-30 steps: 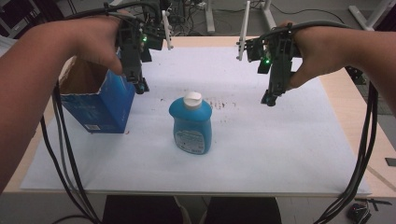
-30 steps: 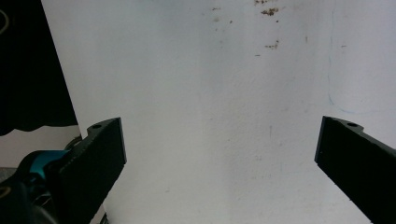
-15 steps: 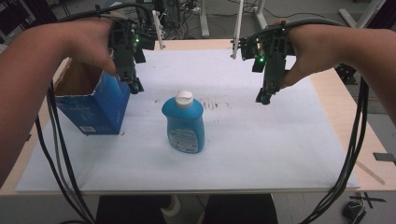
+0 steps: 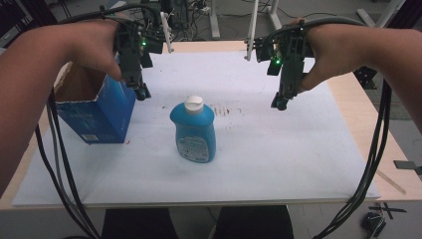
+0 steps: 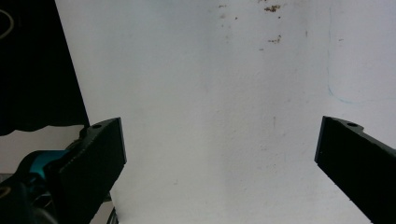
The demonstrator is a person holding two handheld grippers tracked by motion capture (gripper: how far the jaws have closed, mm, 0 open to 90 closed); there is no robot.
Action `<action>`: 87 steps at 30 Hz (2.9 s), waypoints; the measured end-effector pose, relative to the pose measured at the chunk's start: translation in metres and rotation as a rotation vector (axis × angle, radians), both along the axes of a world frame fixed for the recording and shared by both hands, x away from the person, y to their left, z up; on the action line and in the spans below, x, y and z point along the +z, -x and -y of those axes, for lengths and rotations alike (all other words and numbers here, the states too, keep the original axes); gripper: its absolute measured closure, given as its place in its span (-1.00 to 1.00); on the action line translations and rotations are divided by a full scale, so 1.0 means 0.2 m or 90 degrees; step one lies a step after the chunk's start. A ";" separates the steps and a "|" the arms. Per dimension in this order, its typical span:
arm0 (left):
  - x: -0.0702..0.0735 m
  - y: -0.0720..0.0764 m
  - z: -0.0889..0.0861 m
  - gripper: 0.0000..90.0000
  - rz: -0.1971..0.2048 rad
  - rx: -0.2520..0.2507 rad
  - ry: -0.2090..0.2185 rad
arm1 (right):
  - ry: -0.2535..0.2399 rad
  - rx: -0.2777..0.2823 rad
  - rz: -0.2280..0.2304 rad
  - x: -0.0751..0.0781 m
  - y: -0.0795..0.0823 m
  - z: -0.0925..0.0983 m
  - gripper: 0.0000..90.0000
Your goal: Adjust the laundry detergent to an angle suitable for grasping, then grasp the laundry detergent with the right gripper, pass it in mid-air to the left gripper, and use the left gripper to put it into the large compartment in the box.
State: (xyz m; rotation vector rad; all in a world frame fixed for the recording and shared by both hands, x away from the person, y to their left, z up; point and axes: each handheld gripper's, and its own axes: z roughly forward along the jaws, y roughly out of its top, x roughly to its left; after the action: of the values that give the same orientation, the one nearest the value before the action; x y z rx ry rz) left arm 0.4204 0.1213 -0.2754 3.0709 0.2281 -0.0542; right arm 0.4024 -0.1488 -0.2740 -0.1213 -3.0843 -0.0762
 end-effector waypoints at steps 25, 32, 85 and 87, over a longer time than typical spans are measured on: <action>-0.03 -0.02 0.01 -0.96 -0.001 -0.009 -0.017 | -0.003 -0.012 0.004 -0.01 0.01 0.06 -0.97; -0.02 0.00 0.00 -0.96 0.003 -0.011 -0.020 | -0.041 -0.022 0.004 -0.02 0.09 0.07 -0.97; -0.02 0.03 -0.01 -0.96 0.013 -0.048 -0.002 | -0.503 -0.145 -0.033 -0.57 0.40 -0.14 -0.97; -0.02 0.03 -0.01 -0.96 0.014 -0.047 0.001 | -0.512 -0.150 -0.029 -0.58 0.40 -0.16 -0.97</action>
State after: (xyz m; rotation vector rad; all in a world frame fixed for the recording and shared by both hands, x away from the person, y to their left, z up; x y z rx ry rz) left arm 0.4138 0.1240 -0.2798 3.0759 0.1124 -0.0252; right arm 0.3217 -0.1175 -0.3903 -0.4250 -2.7169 -1.2557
